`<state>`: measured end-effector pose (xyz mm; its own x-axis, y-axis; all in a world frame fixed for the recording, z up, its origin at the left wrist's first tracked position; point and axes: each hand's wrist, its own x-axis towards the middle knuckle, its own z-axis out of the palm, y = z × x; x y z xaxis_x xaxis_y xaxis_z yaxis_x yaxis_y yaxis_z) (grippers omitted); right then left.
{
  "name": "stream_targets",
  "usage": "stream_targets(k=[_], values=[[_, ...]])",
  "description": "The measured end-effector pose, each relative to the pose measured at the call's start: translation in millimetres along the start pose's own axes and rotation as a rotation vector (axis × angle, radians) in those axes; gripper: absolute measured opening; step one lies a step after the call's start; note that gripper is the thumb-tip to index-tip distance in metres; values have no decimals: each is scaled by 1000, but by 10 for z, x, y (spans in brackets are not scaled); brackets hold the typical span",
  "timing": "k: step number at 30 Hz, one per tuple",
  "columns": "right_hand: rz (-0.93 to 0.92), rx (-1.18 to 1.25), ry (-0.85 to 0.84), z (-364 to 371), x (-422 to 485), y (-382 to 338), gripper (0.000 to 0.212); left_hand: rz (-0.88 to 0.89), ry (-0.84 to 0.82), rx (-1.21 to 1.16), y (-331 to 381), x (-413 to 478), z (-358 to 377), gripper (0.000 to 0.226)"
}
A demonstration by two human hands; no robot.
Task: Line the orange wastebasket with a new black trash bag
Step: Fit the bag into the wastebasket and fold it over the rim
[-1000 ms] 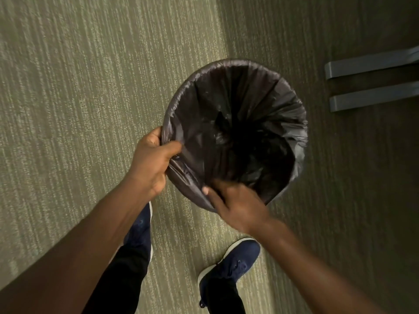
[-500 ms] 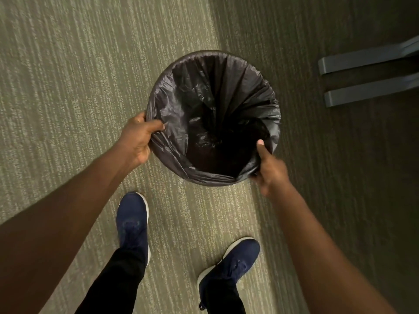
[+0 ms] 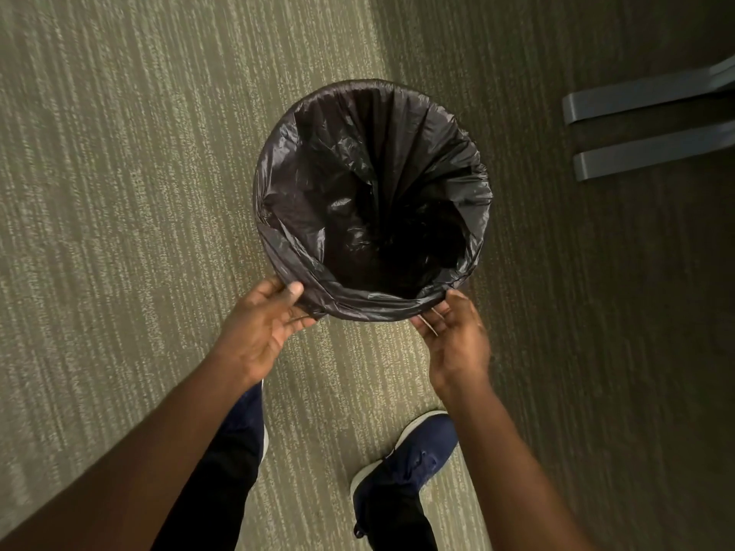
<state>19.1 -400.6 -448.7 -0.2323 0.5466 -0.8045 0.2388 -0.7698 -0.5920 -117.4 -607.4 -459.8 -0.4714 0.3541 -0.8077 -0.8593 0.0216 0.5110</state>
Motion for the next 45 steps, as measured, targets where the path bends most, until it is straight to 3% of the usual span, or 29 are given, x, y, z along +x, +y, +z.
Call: stream_targets(k=[5, 11, 13, 17, 22, 25, 30, 33, 36, 43, 45], values=[[65, 93, -155, -56, 25, 1, 14, -54, -115, 84, -11, -5, -33, 42], [117, 129, -308, -150, 51, -63, 21, 10, 49, 366, -26, 117, 36, 19], [136, 130, -319, -132, 23, -52, 17, -22, 170, 268, -27, 182, 74, 19], [133, 21, -232, 17, -40, 56, 40, -171, 329, -73, 7, 293, 183, 23], [144, 82, -173, 223, -93, 218, 21, -110, 368, -315, 122, 198, 225, 17], [155, 114, -148, 363, -90, 267, 15, -15, 284, -385, 237, 111, 194, 13], [279, 221, -123, 550, -150, 350, 13, -2, 122, -300, 341, 62, 321, 48], [347, 334, -127, 691, -188, 371, 8, -11, 79, -252, 198, 24, 443, 29], [356, 294, -125, 809, -200, 401, 9, 0, 130, -148, 96, 59, 505, 10], [400, 76, -165, 861, -185, 333, 7, -34, 148, -262, 146, 248, 469, 12], [384, 26, -197, 816, -162, 238, 20, -59, 89, -340, 173, 288, 477, 14]])
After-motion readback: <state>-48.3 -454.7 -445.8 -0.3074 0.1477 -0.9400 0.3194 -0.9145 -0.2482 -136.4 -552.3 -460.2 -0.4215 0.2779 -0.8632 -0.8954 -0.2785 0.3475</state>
